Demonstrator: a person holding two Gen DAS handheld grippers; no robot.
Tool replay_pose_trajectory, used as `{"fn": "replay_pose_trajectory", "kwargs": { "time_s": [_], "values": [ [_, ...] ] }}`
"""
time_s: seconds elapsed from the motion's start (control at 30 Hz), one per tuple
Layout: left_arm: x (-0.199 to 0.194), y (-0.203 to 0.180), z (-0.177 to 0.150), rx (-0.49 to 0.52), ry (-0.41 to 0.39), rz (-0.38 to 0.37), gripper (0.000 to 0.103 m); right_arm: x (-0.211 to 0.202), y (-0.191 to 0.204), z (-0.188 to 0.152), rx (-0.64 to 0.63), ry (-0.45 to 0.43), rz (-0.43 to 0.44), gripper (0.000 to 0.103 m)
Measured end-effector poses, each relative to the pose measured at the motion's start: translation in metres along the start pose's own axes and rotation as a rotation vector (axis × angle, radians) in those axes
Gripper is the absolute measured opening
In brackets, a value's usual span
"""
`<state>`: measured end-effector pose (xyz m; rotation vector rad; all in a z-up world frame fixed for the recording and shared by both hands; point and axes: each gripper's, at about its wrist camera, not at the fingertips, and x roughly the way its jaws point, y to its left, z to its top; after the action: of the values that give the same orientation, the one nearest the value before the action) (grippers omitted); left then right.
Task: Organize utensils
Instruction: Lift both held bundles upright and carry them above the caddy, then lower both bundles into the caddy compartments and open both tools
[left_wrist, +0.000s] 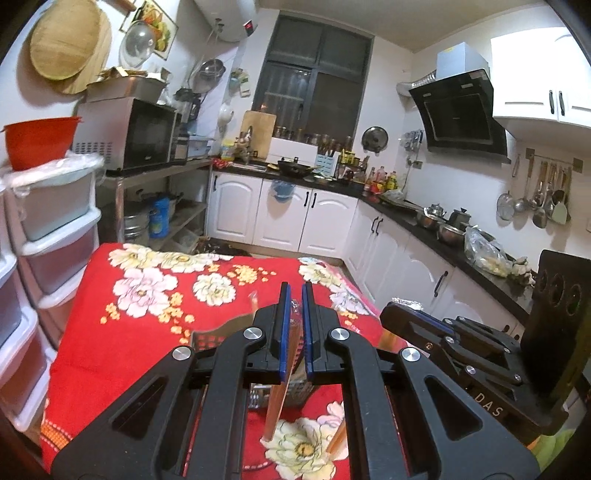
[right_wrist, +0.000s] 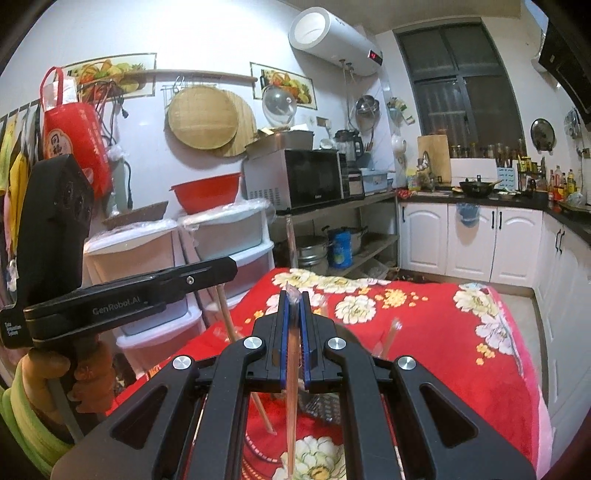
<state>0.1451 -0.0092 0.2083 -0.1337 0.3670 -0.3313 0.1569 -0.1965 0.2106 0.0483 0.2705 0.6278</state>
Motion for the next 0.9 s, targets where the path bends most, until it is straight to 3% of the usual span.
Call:
{"fn": "replay_pose_trajectory", "kwargs": {
  "time_s": [0.4, 0.9],
  "values": [
    [0.012, 0.002, 0.04, -0.007, -0.052, -0.007, 0.002, 0.014, -0.004, 0.04, -0.024, -0.057, -0.026, 0.006],
    [0.033, 0.04, 0.084, -0.038, -0.097, 0.1, 0.002, 0.064, 0.001, 0.071, -0.061, -0.082, -0.051, 0.006]
  ]
}}
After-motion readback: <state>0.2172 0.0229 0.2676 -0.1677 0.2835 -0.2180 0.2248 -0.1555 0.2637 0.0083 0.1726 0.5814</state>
